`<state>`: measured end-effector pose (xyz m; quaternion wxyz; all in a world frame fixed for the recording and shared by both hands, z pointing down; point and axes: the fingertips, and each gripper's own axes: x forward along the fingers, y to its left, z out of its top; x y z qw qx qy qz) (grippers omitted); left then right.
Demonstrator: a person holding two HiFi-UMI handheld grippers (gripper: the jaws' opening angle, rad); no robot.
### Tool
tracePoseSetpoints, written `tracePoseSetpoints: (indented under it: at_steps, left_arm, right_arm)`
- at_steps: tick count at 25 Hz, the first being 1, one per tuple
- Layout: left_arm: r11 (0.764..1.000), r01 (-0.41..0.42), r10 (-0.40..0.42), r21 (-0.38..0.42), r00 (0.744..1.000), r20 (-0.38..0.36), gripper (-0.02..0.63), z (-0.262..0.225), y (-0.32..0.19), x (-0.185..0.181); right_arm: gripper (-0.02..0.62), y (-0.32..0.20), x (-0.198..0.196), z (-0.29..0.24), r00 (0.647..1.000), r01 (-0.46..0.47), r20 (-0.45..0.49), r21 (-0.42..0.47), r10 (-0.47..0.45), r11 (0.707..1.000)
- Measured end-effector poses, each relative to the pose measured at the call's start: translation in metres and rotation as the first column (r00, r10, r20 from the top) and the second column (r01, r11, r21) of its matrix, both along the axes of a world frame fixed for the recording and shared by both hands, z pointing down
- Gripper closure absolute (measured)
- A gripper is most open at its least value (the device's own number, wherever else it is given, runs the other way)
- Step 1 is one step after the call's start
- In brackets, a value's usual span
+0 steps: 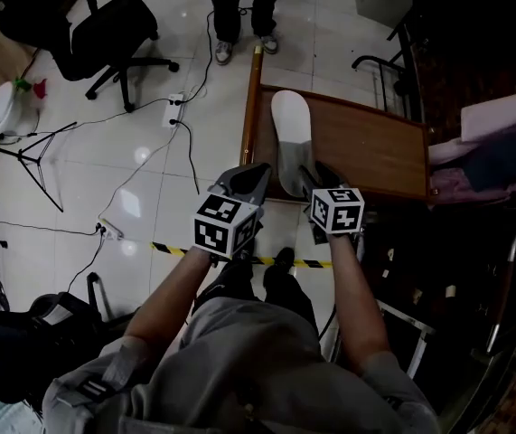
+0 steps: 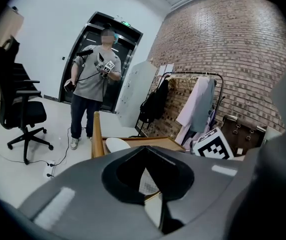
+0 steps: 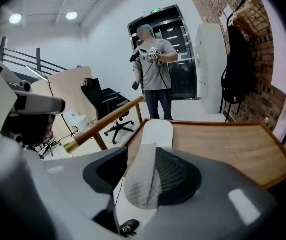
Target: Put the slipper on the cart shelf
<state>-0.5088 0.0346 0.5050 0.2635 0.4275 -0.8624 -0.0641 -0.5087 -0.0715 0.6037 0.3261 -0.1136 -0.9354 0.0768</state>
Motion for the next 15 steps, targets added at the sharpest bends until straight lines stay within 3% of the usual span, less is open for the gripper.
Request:
tracePoseSetpoints:
  at_steps: [6,11,15]
  left_arm:
    - [0.998,0.057,-0.058,-0.026,0.998,-0.034,0.598,0.002,0.012,-0.011]
    - [0.995,0.081,-0.083,-0.053,0.996,-0.042,0.598,0.002,0.018,-0.012]
    - [0.993,0.097,-0.100,-0.065,0.994,-0.048,0.598,0.006,0.018,-0.019]
  right_arm:
    - [0.446,-0.011,-0.029,0.054,0.996,-0.026,-0.089,-0.021,0.024,0.999]
    - [0.451,-0.001,-0.040,0.071,0.994,-0.008,-0.109,0.031,0.011,1.000]
    - [0.560,0.001,-0.045,0.074,0.993,0.040,-0.117,0.060,-0.033,0.997]
